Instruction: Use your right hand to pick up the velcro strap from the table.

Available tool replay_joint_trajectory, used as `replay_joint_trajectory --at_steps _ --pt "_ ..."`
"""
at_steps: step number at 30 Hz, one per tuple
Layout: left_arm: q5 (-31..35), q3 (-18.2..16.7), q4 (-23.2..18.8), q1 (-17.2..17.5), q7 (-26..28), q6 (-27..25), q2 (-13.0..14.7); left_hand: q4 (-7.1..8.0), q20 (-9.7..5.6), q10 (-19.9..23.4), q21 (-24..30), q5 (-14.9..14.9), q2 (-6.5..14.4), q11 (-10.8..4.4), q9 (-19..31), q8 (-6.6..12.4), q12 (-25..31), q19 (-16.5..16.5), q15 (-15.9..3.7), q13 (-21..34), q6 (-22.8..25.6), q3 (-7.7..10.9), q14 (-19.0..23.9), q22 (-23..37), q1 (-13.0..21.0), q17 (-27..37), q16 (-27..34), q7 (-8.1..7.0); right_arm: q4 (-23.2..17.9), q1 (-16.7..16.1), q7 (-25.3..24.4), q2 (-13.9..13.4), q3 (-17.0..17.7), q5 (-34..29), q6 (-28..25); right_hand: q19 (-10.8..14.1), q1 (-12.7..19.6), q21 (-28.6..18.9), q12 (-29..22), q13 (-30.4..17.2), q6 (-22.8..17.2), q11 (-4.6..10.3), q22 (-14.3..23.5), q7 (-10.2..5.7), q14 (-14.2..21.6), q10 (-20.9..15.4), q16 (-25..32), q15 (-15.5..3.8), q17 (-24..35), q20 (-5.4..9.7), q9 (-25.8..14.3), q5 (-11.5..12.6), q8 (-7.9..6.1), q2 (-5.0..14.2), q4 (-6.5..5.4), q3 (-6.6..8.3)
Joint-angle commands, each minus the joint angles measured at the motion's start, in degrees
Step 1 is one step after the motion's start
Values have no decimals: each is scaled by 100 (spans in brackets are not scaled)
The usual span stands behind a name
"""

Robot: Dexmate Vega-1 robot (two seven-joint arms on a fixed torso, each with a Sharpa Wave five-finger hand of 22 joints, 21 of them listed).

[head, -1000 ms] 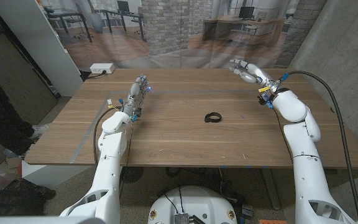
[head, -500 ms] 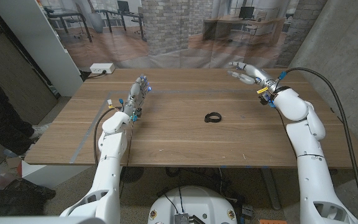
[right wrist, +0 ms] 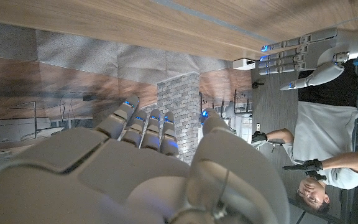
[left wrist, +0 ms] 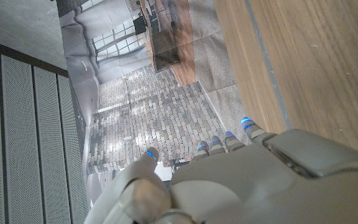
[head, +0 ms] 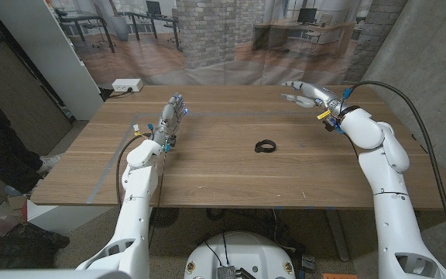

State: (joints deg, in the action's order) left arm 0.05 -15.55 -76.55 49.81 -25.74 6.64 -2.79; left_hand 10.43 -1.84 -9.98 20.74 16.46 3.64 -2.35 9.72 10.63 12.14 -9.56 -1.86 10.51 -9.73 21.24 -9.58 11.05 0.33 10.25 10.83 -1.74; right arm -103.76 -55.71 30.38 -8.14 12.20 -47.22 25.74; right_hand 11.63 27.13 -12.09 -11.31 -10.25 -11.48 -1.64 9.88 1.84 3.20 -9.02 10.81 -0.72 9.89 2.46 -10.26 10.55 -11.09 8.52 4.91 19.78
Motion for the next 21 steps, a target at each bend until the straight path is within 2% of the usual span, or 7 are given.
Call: replay_joint_trajectory --at_steps 1,21 --pt "-25 -5 -19 17 -21 -25 17 -1 22 -301 -21 37 551 -6 28 -9 -18 -188 -38 10 -363 -3 -930 15 40 26 -1 -5 -125 8 198 -89 -99 -235 -45 63 69 -31 -12 -31 -55 16 18 -3 71 -58 40 -12 10 89 -19 0 -16 -14 45 31" --pt "-6 4 55 -28 -57 21 50 0 39 -274 -32 45 554 2 28 0 -15 -183 -44 11 -329 -11 -912 16 40 26 1 6 -119 127 460 -243 -251 -486 -57 117 131 -31 -23 -32 -151 62 22 -69 132 -155 40 -63 12 91 -22 -6 -33 -14 131 44"
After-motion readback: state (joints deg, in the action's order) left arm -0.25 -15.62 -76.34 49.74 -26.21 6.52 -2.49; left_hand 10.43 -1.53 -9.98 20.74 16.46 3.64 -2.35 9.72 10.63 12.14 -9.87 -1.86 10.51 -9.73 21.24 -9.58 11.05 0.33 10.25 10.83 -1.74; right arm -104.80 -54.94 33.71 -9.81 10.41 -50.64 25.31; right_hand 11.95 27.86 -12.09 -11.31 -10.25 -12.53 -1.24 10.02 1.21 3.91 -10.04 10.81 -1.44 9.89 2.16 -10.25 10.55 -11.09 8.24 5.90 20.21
